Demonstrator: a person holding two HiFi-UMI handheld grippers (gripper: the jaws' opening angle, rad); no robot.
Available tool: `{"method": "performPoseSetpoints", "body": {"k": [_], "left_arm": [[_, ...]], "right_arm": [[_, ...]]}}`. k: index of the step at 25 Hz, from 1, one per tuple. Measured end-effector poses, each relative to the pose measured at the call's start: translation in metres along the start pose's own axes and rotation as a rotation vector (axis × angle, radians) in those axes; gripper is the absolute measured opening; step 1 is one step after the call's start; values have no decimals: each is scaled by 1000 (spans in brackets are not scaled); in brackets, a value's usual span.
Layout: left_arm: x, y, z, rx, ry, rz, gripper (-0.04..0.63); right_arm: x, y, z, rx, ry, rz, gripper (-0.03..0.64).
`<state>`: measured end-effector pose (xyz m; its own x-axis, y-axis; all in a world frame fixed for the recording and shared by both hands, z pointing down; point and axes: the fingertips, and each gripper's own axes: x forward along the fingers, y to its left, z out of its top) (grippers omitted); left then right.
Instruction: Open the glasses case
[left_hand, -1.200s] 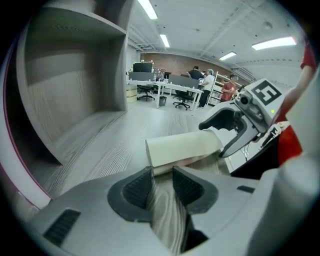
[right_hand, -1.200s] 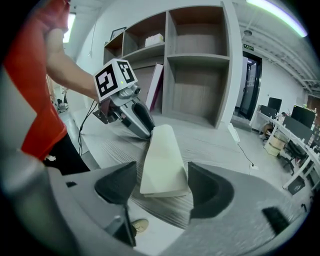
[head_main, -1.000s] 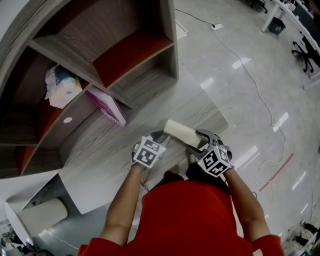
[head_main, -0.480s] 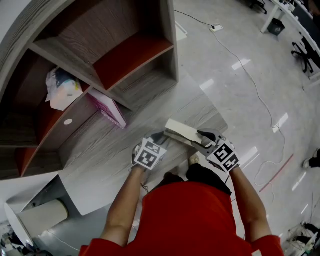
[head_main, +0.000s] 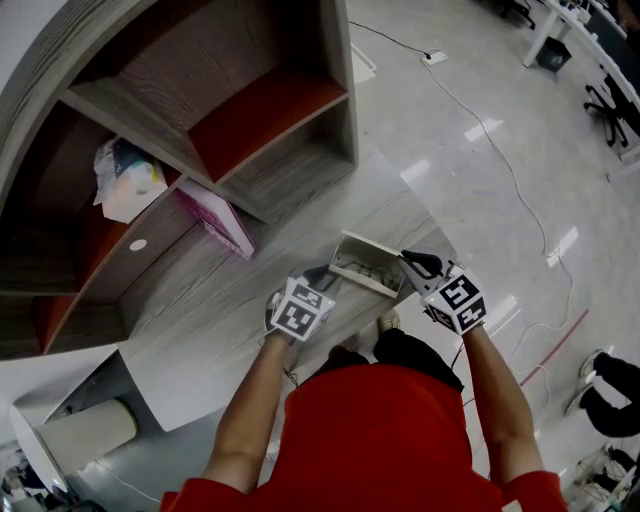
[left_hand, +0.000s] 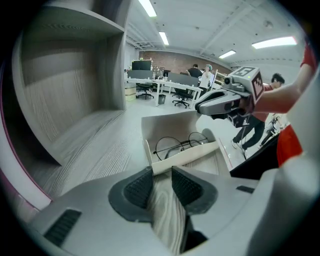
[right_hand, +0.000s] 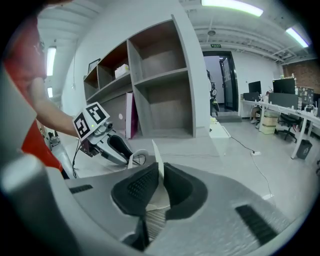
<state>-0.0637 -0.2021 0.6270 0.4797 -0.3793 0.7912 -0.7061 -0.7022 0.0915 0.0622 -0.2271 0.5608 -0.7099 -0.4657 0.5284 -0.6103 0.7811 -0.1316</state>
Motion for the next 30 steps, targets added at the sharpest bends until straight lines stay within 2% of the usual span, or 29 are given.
{"method": "performPoseSetpoints", "body": {"k": [9, 15, 20, 26, 30], "left_arm": [[2, 2, 2, -9, -1, 12, 114], [3, 1, 3, -12, -1, 19, 114], [-1, 2, 4, -17, -9, 33, 114], [-17, 9, 13, -34, -57, 69, 114], [-39, 10, 33, -43, -141, 97, 114]], "right_arm": [[5, -24, 0, 1, -1, -69, 40], [3, -15, 0, -28, 11, -43, 45], [1, -9, 11, -33, -39, -25, 75], [-9, -6, 28, -55, -76, -17, 80], [-18, -4, 50, -64, -134, -16, 71]]}}
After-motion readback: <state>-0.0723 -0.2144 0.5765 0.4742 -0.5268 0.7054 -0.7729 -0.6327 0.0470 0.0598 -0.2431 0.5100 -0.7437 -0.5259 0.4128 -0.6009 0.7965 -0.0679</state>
